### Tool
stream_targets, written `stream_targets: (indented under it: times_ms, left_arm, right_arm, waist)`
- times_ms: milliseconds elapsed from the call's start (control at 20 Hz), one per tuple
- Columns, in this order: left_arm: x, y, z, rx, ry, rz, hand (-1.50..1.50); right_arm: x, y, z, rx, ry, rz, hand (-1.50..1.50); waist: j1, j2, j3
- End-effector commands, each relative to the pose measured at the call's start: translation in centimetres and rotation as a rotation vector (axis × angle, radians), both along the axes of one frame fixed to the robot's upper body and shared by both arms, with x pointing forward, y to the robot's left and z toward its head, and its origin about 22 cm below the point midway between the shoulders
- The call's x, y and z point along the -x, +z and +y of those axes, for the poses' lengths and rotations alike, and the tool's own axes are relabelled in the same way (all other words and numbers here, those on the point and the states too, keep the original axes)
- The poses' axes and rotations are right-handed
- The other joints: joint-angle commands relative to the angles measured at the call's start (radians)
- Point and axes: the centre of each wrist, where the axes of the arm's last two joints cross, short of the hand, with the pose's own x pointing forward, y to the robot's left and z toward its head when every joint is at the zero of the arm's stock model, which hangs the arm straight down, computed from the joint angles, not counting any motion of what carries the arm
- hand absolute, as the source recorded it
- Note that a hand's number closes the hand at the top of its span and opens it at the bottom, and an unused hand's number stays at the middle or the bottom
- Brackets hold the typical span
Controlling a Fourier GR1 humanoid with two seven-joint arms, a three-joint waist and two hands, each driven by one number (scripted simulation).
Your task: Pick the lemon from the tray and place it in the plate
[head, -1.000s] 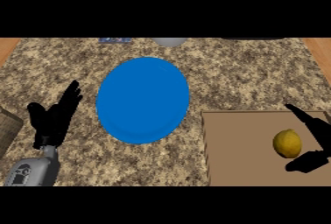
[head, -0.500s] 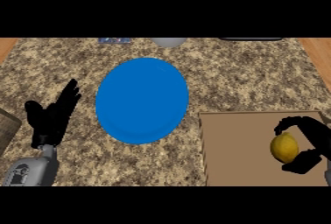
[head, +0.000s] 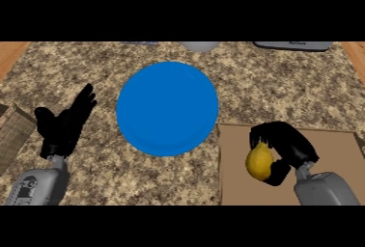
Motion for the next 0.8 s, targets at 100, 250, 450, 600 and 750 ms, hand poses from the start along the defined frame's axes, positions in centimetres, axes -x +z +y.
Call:
stream_targets:
  times_ms: [100,250,450,600,750]
  left_arm:
    - [-0.8,0.4,-1.5,-0.009,-0.081,-0.008,0.0]
    - [-1.1,0.3,-2.2,-0.01,-0.089,0.0,0.0]
    - [-1.0,-0.1,-2.5,0.006,-0.074,0.018,0.0]
    - [-1.4,0.2,-2.2,-0.003,-0.056,0.012,0.0]
    - [-1.5,0.4,-2.0,-0.002,-0.05,0.007,0.0]
  right_arm:
    - [1.2,3.4,15.3,-0.064,0.201,-0.174,1.5]
    - [1.6,6.3,17.6,-0.063,0.147,-0.343,1.5]
    - [2.4,8.6,19.9,-0.094,0.02,-0.579,1.5]
    - [2.7,9.5,21.6,-0.086,-0.086,-0.694,1.5]
    - [2.6,9.4,22.9,-0.091,-0.227,-0.723,1.5]
  waist:
    - [0.095,0.01,0.015]
    - [0.077,-0.001,0.018]
    - [0.064,-0.01,0.019]
    - [0.051,-0.007,0.018]
    - [0.051,-0.001,0.019]
